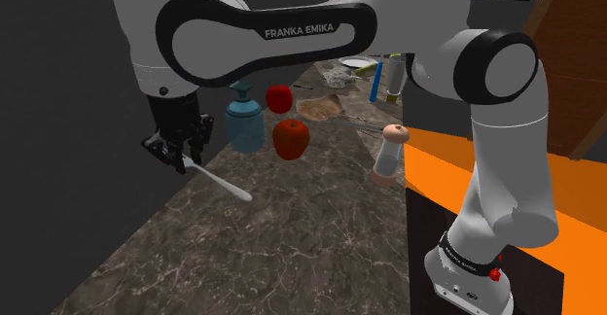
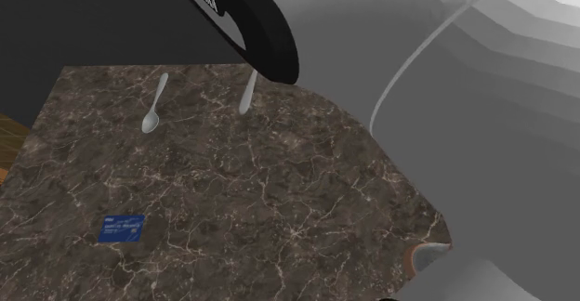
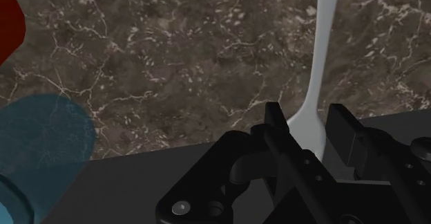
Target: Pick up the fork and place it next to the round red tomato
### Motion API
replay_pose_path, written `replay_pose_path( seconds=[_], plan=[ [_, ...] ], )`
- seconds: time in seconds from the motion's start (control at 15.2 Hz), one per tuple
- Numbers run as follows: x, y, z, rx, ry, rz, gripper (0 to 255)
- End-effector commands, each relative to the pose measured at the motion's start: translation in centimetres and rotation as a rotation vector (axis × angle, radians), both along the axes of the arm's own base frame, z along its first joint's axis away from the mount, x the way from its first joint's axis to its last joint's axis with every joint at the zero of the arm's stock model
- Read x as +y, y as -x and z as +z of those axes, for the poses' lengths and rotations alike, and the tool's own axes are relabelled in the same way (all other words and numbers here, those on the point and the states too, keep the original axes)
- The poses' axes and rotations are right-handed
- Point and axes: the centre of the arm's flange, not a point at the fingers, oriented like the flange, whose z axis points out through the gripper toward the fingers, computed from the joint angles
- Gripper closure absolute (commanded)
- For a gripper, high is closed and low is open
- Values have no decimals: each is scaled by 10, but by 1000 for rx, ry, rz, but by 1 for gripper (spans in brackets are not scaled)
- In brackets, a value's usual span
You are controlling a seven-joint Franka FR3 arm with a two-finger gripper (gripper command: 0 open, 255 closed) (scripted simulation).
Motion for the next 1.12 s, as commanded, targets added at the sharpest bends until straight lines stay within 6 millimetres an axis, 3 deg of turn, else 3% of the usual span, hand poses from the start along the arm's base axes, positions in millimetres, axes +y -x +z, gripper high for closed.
replay_pose_path(
  seconds=[0.0, 0.2, 1.06],
  plan=[
    [-1, 0, 11, 1, 0, 0, 255],
    [-1, 0, 27, 1, 0, 0, 255],
    [-169, -32, 27, 1, 0, 0, 255]
  ],
)
